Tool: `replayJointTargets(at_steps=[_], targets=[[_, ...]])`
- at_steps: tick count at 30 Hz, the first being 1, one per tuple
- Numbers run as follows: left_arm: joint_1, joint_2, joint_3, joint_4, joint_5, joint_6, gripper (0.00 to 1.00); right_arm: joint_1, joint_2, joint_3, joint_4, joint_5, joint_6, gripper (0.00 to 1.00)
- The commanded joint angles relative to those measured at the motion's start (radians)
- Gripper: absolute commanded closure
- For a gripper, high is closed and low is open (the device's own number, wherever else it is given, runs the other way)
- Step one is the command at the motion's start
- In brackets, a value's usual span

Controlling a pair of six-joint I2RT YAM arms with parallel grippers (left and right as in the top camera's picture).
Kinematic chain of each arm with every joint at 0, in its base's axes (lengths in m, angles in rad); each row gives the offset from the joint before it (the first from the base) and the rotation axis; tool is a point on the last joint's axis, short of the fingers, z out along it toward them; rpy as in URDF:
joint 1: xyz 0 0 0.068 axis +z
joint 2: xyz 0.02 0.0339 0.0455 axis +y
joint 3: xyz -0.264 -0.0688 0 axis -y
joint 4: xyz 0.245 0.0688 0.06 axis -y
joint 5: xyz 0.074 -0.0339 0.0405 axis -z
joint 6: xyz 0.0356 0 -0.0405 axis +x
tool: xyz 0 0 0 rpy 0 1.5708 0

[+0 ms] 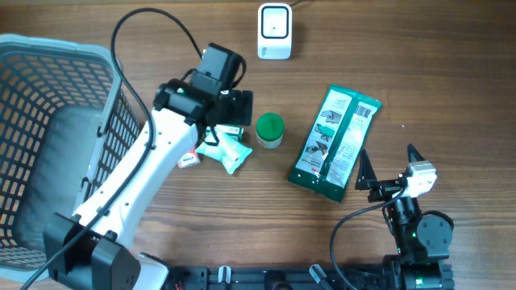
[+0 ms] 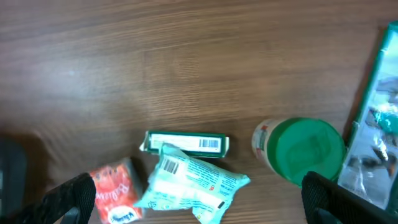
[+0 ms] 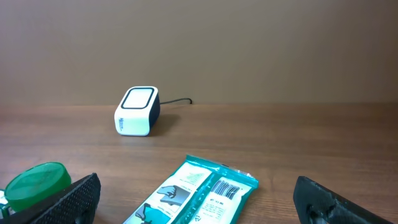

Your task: Scan the item barcode

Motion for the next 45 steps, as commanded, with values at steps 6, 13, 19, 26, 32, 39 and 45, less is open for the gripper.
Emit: replayJointTargets(at_steps=[6, 13, 19, 26, 32, 39, 45], targets=[[0.035, -0.033, 0.042, 0.058, 0.102, 0.247, 0.00, 0.001, -0.003, -0.001, 0.005, -0.005, -0.009, 0.00], [0.083, -0.409, 0.129, 0.090, -0.159, 0.235, 0.00, 0.001, -0.003, -0.001, 0.005, -0.005, -0.009, 0.00], [0.083, -0.692, 0.129, -0.015, -0.157, 0.237, 0.00, 0.001, -0.004, -0.001, 0.038, -0.101, 0.126, 0.00], [0.083, -0.901, 0.129, -0.051, -0.180, 0.177, 0.00, 0.001, 0.034, 0.077, 0.095, -0.350, 0.462, 0.00], [0.083, -0.917, 0.103, -0.052, -0.271, 0.177, 0.00, 0.002, 0.583, 0.512, -0.190, -0.543, 0.351, 0.00], [0.083, -0.917, 0.089, -0.067, -0.288, 0.177, 0.00, 0.143, 1.481, 1.262, -0.745, -0.708, 0.408, 0.00], [0.083, -0.917, 0.089, -0.118, -0.288, 0.174, 0.00, 0.227, 1.684, 1.275, -0.583, -0.719, 0.361, 0.01]])
